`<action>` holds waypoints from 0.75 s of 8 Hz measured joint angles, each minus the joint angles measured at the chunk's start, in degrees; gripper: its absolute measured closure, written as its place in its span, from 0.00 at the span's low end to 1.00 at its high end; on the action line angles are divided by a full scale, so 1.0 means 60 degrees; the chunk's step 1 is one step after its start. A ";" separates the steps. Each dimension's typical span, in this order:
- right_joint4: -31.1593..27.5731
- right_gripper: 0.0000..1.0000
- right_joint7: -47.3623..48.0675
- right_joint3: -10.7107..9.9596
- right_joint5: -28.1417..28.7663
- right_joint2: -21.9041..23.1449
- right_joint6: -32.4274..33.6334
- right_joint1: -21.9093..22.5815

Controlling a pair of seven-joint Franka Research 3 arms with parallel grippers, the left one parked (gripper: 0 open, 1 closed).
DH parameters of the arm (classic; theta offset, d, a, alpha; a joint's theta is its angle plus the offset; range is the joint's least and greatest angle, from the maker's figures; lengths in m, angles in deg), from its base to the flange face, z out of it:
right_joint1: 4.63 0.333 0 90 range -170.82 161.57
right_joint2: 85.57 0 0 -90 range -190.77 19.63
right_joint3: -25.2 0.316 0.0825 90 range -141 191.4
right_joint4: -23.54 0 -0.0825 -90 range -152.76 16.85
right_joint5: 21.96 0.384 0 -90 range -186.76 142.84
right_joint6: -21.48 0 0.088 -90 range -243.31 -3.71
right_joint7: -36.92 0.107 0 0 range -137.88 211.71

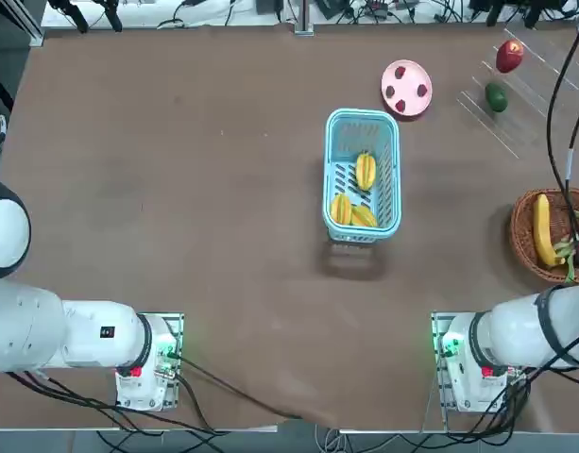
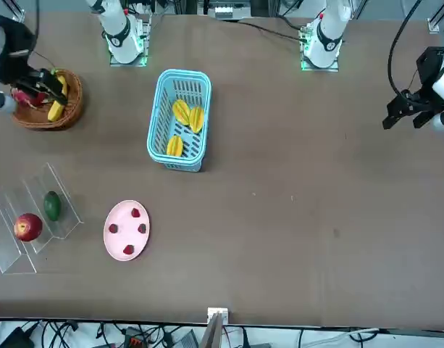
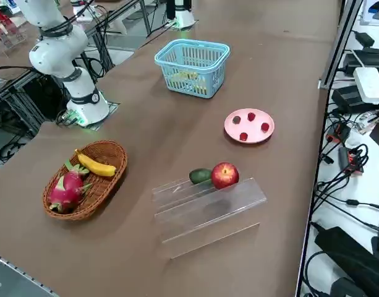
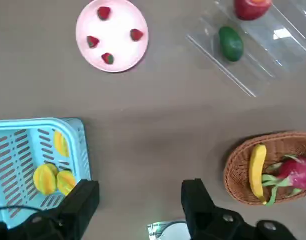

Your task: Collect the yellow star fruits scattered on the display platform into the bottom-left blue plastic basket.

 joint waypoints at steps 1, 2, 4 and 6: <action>0.0192 0.00 -0.0011 0.0144 0.0000 -0.0022 -0.0016 0.0033; 0.0333 0.00 -0.0060 0.0181 0.0000 -0.0030 -0.0016 0.0034; 0.0612 0.00 -0.0190 0.0158 0.0000 -0.0095 -0.0015 -0.0005; 0.0714 0.00 -0.0199 0.0129 -0.0002 -0.0260 -0.0015 -0.0007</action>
